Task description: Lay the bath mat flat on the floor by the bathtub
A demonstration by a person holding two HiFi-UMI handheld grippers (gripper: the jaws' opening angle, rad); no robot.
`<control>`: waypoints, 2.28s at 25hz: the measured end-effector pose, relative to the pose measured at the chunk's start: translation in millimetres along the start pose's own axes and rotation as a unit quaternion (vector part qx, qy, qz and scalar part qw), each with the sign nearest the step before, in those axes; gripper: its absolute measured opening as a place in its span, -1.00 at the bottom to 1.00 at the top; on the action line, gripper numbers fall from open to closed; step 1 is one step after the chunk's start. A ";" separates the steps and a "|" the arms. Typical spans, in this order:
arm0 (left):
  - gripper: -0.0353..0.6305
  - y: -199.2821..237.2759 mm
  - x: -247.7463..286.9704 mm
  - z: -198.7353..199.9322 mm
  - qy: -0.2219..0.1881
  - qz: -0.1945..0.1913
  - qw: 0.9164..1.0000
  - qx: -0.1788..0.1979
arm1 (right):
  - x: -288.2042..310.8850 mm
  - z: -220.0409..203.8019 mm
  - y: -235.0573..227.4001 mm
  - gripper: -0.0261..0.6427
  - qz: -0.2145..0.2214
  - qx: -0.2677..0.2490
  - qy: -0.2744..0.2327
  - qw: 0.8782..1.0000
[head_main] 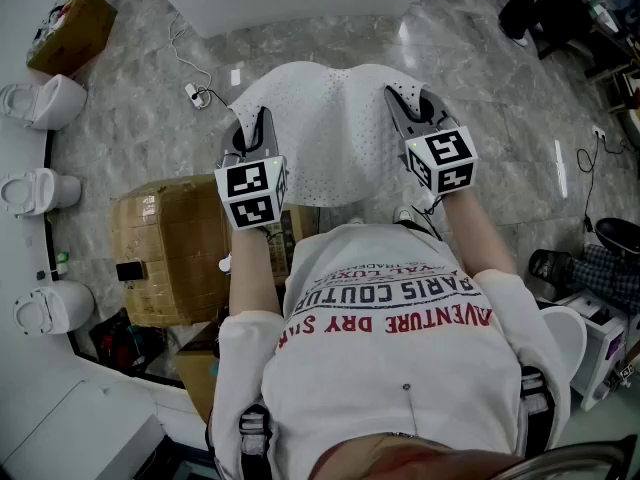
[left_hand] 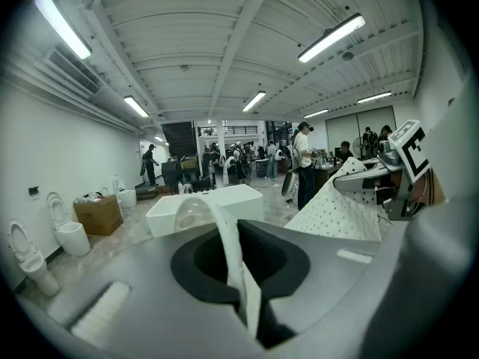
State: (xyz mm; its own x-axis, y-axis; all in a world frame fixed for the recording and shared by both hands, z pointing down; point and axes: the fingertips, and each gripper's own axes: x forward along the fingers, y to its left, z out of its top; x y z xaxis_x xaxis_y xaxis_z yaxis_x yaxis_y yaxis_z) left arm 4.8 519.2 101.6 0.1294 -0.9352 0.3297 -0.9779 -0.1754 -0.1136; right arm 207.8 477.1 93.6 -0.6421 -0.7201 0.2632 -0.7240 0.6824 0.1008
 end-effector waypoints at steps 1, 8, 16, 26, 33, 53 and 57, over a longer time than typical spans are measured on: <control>-0.84 0.5 0.6 -0.2 -0.001 -0.001 1.000 -0.002 | 0.5 -0.1 -0.2 -0.88 0.000 0.000 0.000 1.000; -0.84 6.9 6.6 -4.4 -0.004 -0.008 1.000 -0.018 | 7.0 -2.8 -1.1 -0.88 -0.002 0.005 0.006 1.000; -0.84 13.6 25.3 -7.9 0.003 -0.014 0.999 -0.045 | 22.5 -9.1 -14.8 -0.88 -0.005 0.020 0.027 0.999; -0.84 29.7 98.7 -10.7 0.038 0.009 0.998 -0.054 | 103.3 -28.2 -71.1 -0.88 0.028 0.047 0.060 0.997; -0.84 71.2 185.2 9.8 0.051 0.052 0.996 -0.057 | 214.1 -19.0 -123.8 -0.88 0.076 0.045 0.072 0.993; -0.84 170.4 435.5 48.9 0.102 0.075 0.990 -0.061 | 450.6 -8.2 -275.7 -0.88 0.104 0.074 0.124 0.984; -0.84 211.6 495.2 46.9 0.109 0.047 0.991 -0.062 | 504.0 -9.3 -286.4 -0.88 0.083 0.086 0.140 0.983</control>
State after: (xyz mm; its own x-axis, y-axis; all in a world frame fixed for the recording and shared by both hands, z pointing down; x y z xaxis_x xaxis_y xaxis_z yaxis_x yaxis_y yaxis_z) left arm -130.4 4.6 196.9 0.0110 -0.8549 0.5187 -0.9984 -0.0380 -0.0414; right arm 93.9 -80.0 206.3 -0.6775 -0.5224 0.5178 -0.6631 0.7384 -0.1226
